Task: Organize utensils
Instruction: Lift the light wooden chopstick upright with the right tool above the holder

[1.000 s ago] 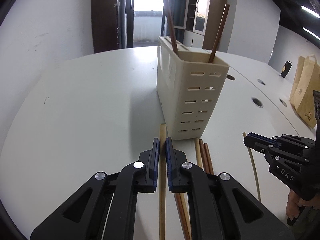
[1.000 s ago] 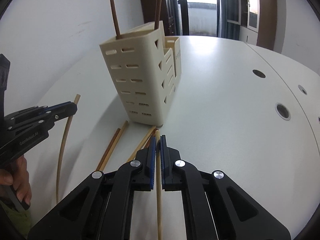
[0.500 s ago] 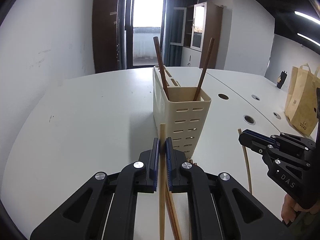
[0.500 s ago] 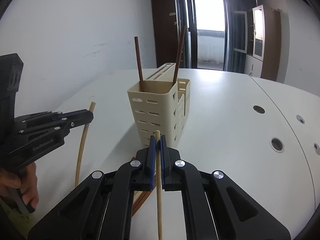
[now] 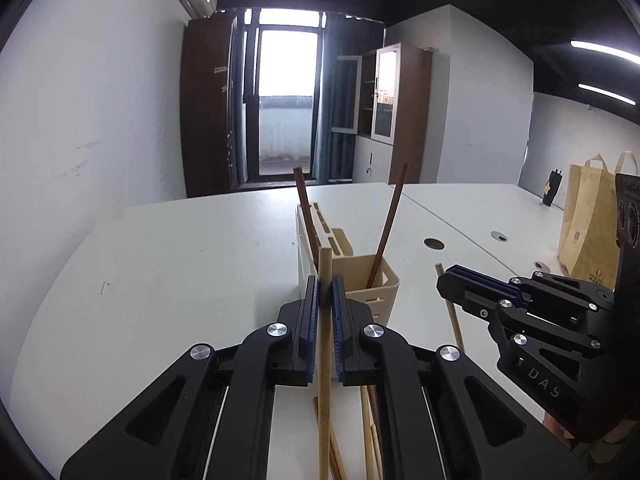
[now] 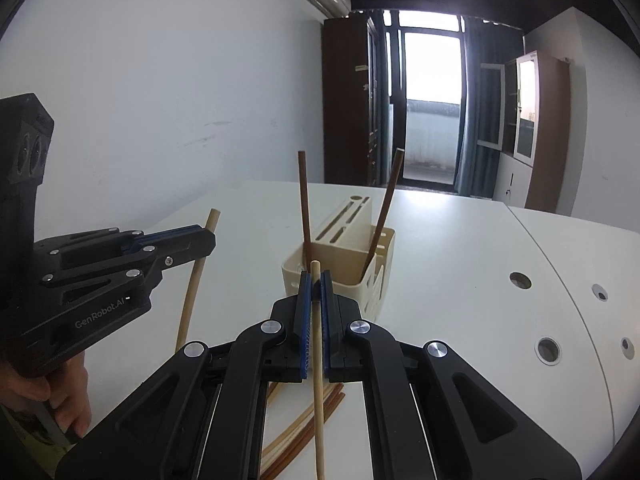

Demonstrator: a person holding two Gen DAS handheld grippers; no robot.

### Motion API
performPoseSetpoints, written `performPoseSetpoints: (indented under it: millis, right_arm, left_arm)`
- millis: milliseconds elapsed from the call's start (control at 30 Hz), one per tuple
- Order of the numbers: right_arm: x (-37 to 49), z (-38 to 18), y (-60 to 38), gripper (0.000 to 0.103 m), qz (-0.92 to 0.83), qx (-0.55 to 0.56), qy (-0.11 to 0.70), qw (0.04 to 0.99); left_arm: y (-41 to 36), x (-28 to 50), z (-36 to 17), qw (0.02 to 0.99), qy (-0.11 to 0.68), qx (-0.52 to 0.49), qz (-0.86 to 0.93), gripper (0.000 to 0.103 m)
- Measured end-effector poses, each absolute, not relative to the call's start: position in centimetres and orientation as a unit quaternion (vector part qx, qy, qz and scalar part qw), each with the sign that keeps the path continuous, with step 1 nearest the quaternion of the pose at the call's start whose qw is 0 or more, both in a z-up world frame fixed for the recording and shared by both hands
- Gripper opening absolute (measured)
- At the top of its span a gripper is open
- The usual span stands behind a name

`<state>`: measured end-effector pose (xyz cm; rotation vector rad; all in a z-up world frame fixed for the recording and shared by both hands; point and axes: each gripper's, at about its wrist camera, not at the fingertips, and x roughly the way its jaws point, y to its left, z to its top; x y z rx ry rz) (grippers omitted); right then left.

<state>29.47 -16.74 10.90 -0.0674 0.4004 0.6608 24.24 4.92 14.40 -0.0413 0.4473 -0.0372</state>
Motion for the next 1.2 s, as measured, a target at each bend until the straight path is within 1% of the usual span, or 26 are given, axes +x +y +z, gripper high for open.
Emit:
performPoseSetpoints:
  millis: [400, 600, 967, 1200]
  right_arm:
    - [31.0, 13.5, -18.0, 0.005, 0.338, 0.019, 0.128, 0.932]
    - [31.6, 14.5, -18.9, 0.005, 0.34, 0.044, 0.077, 0.936]
    - [32.3, 15.4, -19.7, 0.005, 0.352, 0.083, -0.014, 0.932]
    - [32.7, 15.4, -20.5, 0.005, 0.349, 0.127, -0.09, 0.924]
  left_arm:
    - [3.7, 24.2, 17.1, 0.992, 0.122, -0.012, -0.027, 0.006]
    - [3.3, 24.4, 17.9, 0.997, 0.076, -0.009, -0.023, 0.006]
    - [2.4, 21.6, 19.5, 0.995, -0.091, -0.021, -0.028, 0.006]
    - [1.8, 20.9, 19.4, 0.983, -0.178, -0.038, -0.008, 0.006]
